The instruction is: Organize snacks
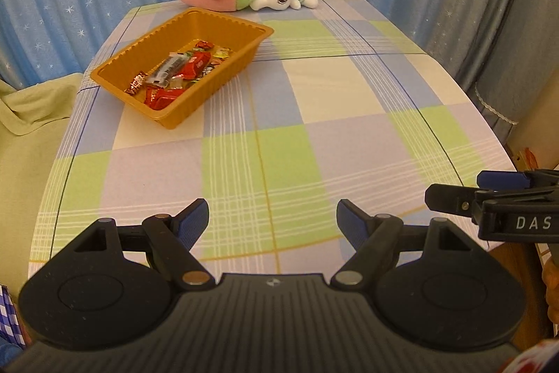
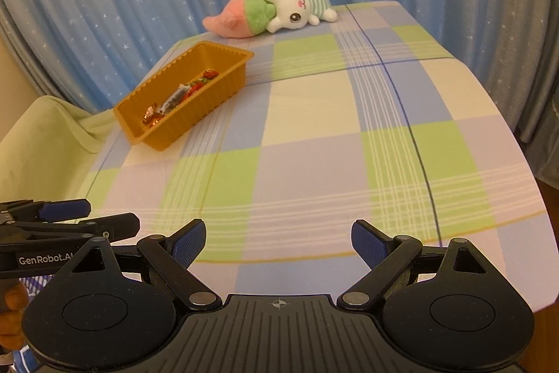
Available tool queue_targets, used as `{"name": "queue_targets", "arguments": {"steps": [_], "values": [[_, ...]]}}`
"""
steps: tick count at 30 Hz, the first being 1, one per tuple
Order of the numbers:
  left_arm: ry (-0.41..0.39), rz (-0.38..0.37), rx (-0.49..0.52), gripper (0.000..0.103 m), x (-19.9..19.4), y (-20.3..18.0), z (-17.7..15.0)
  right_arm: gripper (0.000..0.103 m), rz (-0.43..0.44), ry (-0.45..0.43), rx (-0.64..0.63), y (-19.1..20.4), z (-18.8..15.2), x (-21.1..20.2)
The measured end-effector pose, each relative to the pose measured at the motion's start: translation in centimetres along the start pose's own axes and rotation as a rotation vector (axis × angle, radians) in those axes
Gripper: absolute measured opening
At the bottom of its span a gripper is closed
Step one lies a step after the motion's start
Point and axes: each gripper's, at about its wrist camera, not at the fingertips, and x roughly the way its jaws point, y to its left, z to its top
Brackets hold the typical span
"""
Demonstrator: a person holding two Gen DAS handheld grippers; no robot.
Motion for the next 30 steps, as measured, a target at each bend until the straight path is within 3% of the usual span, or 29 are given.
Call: {"name": "queue_targets", "arguments": {"steps": [30], "values": [[-0.002, -0.004, 0.025, 0.079, -0.6, -2.6, -0.7, 0.090, -0.029, 0.019, 0.034, -2.1, -1.4, -0.7]]}}
